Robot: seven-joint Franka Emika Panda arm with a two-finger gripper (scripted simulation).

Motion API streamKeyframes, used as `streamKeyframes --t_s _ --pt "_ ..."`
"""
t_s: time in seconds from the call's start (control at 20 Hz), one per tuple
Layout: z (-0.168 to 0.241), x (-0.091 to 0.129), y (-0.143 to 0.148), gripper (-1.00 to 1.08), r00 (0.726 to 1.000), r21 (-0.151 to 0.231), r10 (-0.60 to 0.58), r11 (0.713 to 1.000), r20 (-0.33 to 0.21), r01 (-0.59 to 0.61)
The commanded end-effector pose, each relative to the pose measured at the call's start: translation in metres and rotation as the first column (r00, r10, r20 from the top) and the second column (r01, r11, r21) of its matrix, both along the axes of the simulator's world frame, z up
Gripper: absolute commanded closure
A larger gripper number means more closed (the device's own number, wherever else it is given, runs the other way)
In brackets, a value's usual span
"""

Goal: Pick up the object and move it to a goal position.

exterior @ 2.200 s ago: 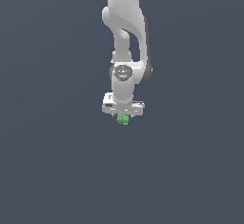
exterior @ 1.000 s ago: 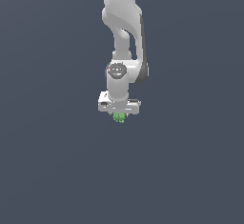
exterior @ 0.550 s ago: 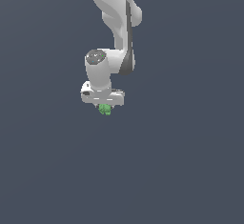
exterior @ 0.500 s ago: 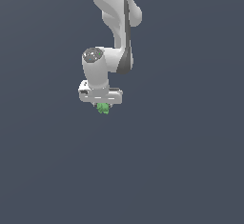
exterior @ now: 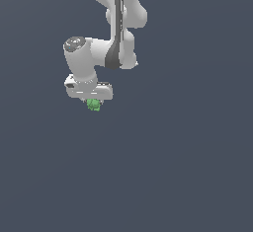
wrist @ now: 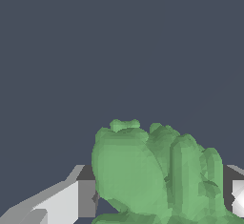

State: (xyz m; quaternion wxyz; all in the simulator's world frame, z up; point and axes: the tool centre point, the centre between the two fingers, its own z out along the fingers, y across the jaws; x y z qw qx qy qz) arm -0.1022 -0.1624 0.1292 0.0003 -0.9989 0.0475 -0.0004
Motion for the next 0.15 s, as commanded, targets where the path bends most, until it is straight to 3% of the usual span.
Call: streamKeyframes --t_s 0.0,0.1 --pt "0.0034 -0.0015 -0.0061 1.08 1.0 0.0 0.002 1.0 -0.001 -0.002" --pt "0.0041 -0.0016 -0.0075 1.08 1.0 0.0 0.002 1.0 -0.001 -0.002"
